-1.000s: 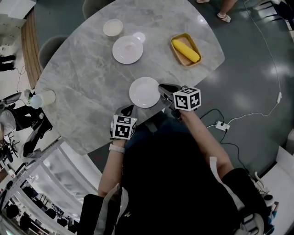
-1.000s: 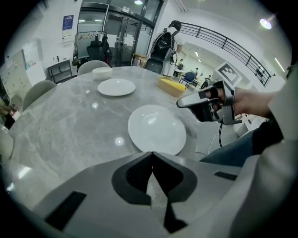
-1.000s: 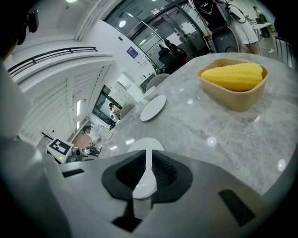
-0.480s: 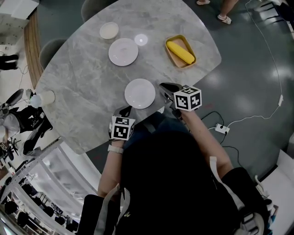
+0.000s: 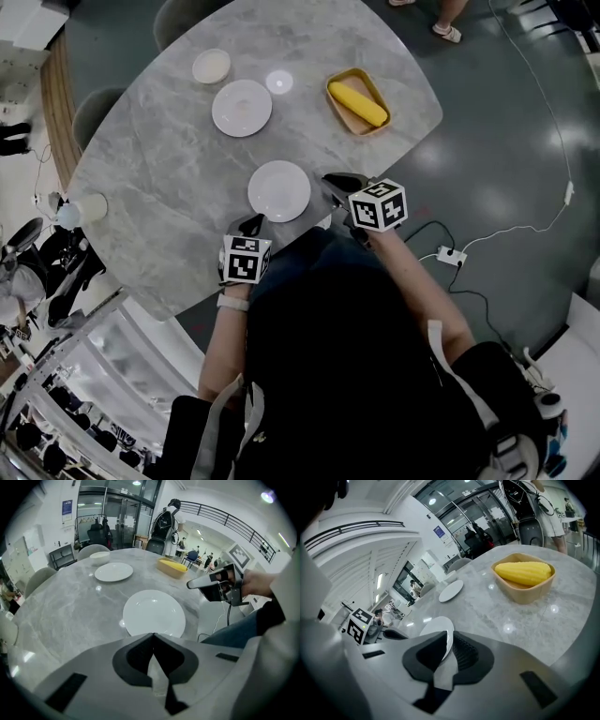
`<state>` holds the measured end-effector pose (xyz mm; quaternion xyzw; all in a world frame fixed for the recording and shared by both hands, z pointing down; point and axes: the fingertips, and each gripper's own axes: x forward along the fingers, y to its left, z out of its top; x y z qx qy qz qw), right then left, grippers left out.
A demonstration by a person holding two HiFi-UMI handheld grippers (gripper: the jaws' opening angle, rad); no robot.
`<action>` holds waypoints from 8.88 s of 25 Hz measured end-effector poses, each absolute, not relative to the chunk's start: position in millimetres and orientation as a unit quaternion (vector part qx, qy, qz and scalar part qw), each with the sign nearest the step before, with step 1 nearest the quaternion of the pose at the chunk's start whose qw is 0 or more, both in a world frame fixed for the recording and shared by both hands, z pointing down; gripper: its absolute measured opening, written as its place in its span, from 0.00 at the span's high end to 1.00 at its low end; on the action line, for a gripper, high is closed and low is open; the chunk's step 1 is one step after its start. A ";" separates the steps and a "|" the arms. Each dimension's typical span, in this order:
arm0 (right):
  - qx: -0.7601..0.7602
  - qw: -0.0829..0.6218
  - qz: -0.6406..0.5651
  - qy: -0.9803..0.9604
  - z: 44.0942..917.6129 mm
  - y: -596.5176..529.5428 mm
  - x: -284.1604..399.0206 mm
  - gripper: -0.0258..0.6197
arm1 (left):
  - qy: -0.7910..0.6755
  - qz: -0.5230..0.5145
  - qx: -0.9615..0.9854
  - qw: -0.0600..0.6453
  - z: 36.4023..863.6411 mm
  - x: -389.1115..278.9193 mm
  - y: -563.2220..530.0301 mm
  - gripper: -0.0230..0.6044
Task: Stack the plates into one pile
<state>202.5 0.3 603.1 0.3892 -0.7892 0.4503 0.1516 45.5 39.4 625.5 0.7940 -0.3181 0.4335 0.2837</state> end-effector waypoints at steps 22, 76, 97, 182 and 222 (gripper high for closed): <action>0.473 0.231 0.449 -0.722 620.1 19.2 168.4 0.75 | -0.192 0.422 0.847 0.261 645.4 44.5 26.2 0.95; 0.389 0.209 0.510 -0.739 634.1 -17.7 125.4 0.81 | -0.195 0.386 0.842 0.323 649.0 47.5 12.6 0.95; 0.309 0.061 0.602 -0.734 599.3 -115.1 118.3 0.88 | -0.311 0.382 0.800 0.342 629.3 25.9 -49.9 0.95; 0.345 0.180 0.363 -0.847 531.0 -211.4 100.5 0.69 | -0.448 0.296 0.773 0.339 584.0 -5.5 -75.9 0.95; 0.400 0.120 0.098 -0.903 289.4 -91.3 141.3 0.90 | -0.434 0.074 0.893 0.097 295.9 21.5 -99.5 0.95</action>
